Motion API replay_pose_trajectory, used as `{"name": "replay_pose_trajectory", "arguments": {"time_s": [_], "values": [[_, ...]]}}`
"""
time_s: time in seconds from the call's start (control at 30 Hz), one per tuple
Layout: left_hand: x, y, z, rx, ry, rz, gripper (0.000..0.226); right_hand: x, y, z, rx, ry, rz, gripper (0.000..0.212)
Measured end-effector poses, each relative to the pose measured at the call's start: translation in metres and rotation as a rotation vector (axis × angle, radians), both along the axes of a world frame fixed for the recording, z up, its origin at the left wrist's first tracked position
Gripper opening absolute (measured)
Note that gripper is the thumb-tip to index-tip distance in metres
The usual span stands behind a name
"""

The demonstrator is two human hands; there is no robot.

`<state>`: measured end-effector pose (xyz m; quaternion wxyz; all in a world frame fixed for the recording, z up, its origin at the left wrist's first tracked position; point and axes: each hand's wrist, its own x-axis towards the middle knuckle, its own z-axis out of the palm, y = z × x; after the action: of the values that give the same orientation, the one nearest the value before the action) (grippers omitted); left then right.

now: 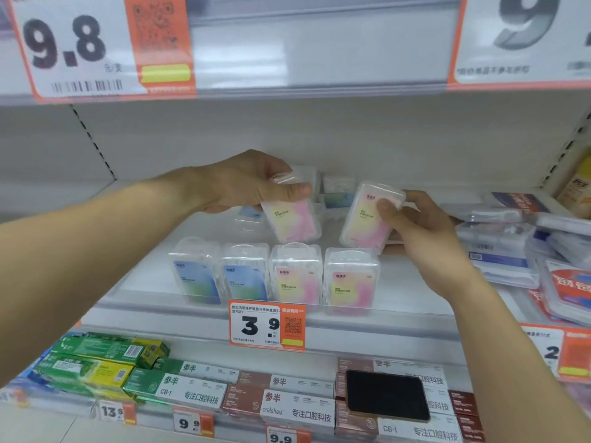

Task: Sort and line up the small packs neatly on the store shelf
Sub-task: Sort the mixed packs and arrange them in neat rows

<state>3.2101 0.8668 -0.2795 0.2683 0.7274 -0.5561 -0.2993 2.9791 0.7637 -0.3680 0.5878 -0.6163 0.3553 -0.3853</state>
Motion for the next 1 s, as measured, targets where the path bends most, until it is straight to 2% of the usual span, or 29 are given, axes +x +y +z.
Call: {"name": "replay_pose_trajectory", "arguments": {"time_s": [0.1, 0.2, 0.27, 0.3, 0.37, 0.4, 0.5, 0.67, 0.73, 0.83, 1.0], "values": [[-0.006, -0.001, -0.01, 0.074, -0.123, -0.085, 0.073, 0.002, 0.001, 0.001, 0.024, -0.008, 0.023, 0.023], [-0.013, 0.001, -0.019, 0.244, -0.215, -0.136, 0.055, 0.002, 0.002, 0.001, 0.009, 0.046, 0.06, 0.025], [-0.016, 0.003, -0.02, 0.344, -0.151, -0.134, 0.04, 0.001, 0.003, -0.002, -0.033, 0.128, 0.105, 0.026], [-0.016, 0.004, -0.02, 0.372, -0.11, -0.122, 0.042, 0.001, 0.004, -0.003, -0.05, 0.182, 0.127, 0.032], [-0.013, 0.006, -0.018, 0.374, -0.046, -0.071, 0.056, 0.001, 0.006, -0.002, -0.064, 0.249, 0.169, 0.048], [-0.011, 0.006, -0.018, 0.364, -0.034, -0.06, 0.056, 0.002, 0.006, -0.002, -0.066, 0.261, 0.183, 0.049], [-0.008, 0.008, -0.02, 0.33, -0.026, -0.05, 0.05, 0.003, 0.008, 0.001, -0.081, 0.249, 0.2, 0.038], [-0.013, 0.007, -0.018, 0.332, -0.02, -0.052, 0.054, 0.004, 0.013, 0.005, -0.068, 0.2, 0.298, 0.027], [-0.014, 0.008, -0.018, 0.335, -0.025, -0.075, 0.047, 0.005, 0.015, 0.007, -0.052, 0.2, 0.346, 0.024], [-0.016, 0.011, -0.018, 0.34, -0.031, -0.121, 0.036, 0.004, 0.016, 0.008, -0.033, 0.203, 0.387, 0.022], [-0.017, 0.014, -0.018, 0.343, -0.042, -0.158, 0.04, 0.002, 0.016, 0.009, -0.037, 0.211, 0.413, 0.024]]}}
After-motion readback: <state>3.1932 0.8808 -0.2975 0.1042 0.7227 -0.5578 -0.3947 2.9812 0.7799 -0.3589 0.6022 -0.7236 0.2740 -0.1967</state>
